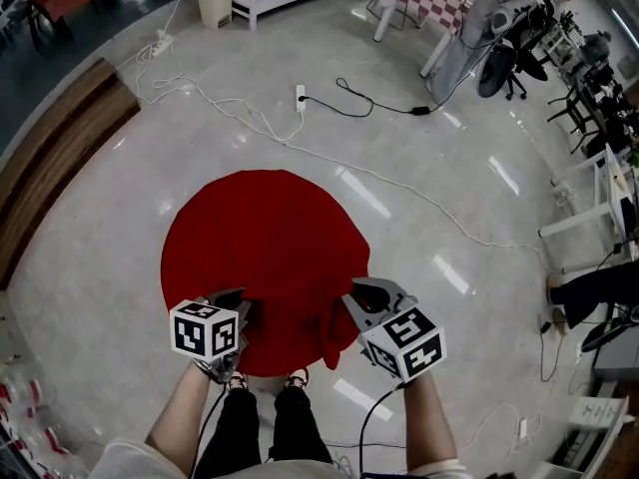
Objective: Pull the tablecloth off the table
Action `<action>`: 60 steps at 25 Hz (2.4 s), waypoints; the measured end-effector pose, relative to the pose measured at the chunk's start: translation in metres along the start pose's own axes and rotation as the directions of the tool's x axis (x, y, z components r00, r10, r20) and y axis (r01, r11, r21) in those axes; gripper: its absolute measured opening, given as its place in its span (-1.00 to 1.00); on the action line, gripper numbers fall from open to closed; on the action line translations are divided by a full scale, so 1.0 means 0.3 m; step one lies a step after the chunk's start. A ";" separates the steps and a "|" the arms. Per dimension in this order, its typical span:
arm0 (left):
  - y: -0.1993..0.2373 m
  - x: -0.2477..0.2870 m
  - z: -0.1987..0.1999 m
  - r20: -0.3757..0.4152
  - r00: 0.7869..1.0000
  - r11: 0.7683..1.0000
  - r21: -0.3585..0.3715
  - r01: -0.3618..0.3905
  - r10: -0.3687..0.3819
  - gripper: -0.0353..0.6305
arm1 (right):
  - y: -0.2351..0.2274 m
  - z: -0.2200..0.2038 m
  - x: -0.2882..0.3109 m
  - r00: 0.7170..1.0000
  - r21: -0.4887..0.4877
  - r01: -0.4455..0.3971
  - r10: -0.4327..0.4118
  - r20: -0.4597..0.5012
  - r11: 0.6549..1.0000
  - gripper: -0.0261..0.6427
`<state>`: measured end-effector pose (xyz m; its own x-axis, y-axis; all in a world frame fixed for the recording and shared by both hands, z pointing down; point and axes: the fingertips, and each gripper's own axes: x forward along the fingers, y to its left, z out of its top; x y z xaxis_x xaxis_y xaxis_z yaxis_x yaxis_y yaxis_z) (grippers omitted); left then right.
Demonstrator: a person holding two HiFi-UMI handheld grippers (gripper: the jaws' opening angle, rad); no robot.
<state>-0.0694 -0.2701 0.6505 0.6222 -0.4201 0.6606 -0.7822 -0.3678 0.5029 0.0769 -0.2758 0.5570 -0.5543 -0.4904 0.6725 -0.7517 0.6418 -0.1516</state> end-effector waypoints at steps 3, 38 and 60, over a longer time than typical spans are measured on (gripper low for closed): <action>-0.017 -0.042 0.016 0.024 0.997 0.997 0.017 -0.078 0.078 -0.84 | 0.031 -0.059 0.065 1.000 0.089 0.015 -0.013 -0.022 0.996 -0.83; -0.207 -0.313 0.141 0.086 0.984 0.978 0.131 -0.164 0.153 -0.84 | 0.202 -0.072 -0.027 0.967 0.307 0.253 -0.250 -0.049 0.918 -0.83; -0.371 -0.469 0.451 0.293 0.955 0.972 0.208 -0.111 0.047 -0.84 | 0.208 0.232 -0.145 0.932 0.271 0.294 -0.338 0.132 0.916 -0.83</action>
<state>-0.0657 -0.2825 0.4262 0.5672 -0.6611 0.4913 -0.8227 -0.4835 0.2991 0.0291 -0.2554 0.4678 -0.3092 -0.7519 0.5823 -0.9490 0.2839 -0.1374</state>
